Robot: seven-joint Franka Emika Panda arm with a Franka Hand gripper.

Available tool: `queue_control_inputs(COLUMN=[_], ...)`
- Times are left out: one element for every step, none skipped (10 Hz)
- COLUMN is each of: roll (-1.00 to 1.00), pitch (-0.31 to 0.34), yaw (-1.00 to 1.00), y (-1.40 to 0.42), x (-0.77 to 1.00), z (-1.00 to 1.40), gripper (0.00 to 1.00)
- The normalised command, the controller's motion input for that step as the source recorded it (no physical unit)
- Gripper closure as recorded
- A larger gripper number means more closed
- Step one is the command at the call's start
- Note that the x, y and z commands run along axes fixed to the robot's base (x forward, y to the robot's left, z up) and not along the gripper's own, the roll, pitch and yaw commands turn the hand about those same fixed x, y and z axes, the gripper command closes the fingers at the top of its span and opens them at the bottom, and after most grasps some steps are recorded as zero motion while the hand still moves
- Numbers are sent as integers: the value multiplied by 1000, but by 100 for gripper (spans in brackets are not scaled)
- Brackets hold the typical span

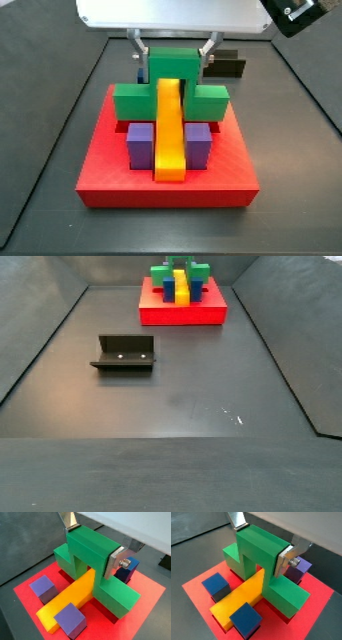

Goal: Pick up the green object. Move up. Move to above the board. Insert the green object.
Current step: Insert the green object.

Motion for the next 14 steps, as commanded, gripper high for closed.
queue_control_inputs(roll=[7,19,41,0,0,0,10,14,19,26,0,0,0,6], pitch=[-1,-19,-26,-23,-14,-4,0,0,0,0,0,0,0,0], yaw=[0,0,0,-23,-60,-106,-120,-131,-149,-126,-74,-43,-14,0], y=[0,0,-46,-63,-60,-71,-106,-123,-91,0,17,40,23,6], x=[0,0,0,0,0,20,23,57,77,97,91,49,26,63], z=[-143,-171,-180,-169,-123,-86,-46,-43,-46,-60,-63,-74,-80,-86], gripper=[100,100,100,100,100,100,100,100,100,100,100,100,100,100])
